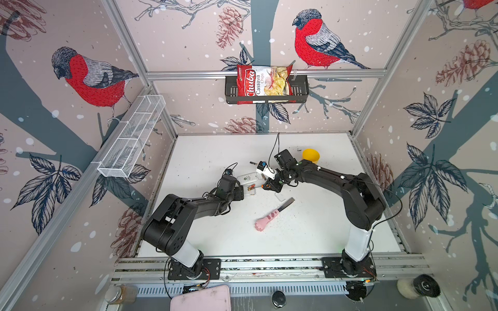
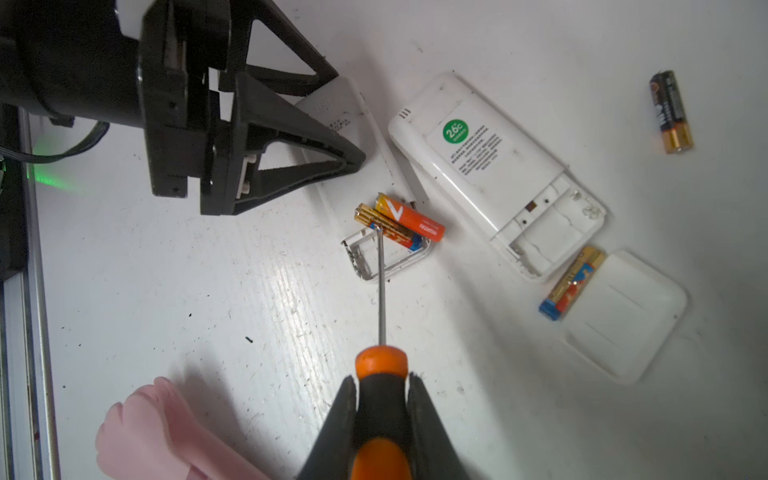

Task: Unload the batteries from the remote control
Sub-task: 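Lever the screwdriver tip under the batteries to pry one out with the right gripper, then pry the remaining battery out of the compartment with the screwdriver tip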

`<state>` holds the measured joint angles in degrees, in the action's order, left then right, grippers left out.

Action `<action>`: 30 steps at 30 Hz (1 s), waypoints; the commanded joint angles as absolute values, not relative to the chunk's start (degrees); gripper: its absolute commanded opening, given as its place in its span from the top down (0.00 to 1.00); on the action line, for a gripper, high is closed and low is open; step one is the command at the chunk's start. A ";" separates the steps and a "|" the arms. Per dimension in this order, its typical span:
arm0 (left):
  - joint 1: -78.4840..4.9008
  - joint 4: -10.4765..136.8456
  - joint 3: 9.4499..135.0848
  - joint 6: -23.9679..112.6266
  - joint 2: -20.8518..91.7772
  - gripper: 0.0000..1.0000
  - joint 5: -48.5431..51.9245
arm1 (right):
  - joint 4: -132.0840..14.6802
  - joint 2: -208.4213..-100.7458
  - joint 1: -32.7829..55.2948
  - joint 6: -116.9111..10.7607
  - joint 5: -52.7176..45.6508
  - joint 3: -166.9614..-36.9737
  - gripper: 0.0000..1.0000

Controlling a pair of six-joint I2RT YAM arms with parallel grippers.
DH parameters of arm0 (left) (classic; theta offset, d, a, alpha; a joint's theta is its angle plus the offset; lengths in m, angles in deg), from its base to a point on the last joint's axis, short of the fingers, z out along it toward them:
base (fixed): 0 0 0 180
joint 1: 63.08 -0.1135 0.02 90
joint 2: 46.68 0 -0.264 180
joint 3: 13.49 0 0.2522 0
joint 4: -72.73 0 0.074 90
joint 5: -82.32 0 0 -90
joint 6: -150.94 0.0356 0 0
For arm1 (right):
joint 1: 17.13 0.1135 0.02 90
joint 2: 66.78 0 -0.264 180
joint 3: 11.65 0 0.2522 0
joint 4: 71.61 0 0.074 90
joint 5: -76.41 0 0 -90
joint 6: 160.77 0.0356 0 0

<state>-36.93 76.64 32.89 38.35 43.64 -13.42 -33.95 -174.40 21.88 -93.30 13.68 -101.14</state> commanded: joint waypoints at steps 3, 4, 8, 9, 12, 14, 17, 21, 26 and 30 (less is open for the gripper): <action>-36.96 75.38 33.21 38.08 43.36 0.26 -12.16 | -35.55 -175.00 21.98 -92.92 12.81 -101.62 1.00; -36.90 75.31 33.17 38.05 43.27 0.26 -12.21 | -35.68 -175.08 21.98 -92.84 12.54 -101.55 1.00; -36.91 75.22 33.30 37.99 43.17 0.26 -12.13 | -36.77 -175.11 21.90 -92.31 11.28 -101.35 1.00; -36.90 75.22 33.27 37.93 43.23 0.26 -12.16 | -36.91 -175.23 21.83 -92.16 10.87 -101.35 1.00; -36.93 75.18 33.22 37.88 43.23 0.26 -12.03 | -37.33 -175.01 21.63 -91.96 10.41 -101.27 1.00; -36.93 75.07 33.21 37.92 43.23 0.26 -12.08 | -37.29 -174.35 21.54 -91.96 10.58 -100.94 1.00; -36.92 74.91 33.31 38.13 43.06 0.26 -12.16 | -36.21 -172.94 21.71 -92.28 10.69 -100.74 1.00; -36.96 74.41 33.57 38.44 42.73 0.26 -12.43 | -34.11 -171.60 22.40 -92.19 9.31 -100.59 1.00; -37.06 73.94 33.29 39.25 42.11 0.26 -13.09 | -33.25 -170.75 23.21 -91.27 6.64 -98.99 1.00; -37.33 73.94 33.49 39.26 41.81 0.26 -12.39 | -32.66 -171.79 23.46 -90.56 5.02 -98.78 1.00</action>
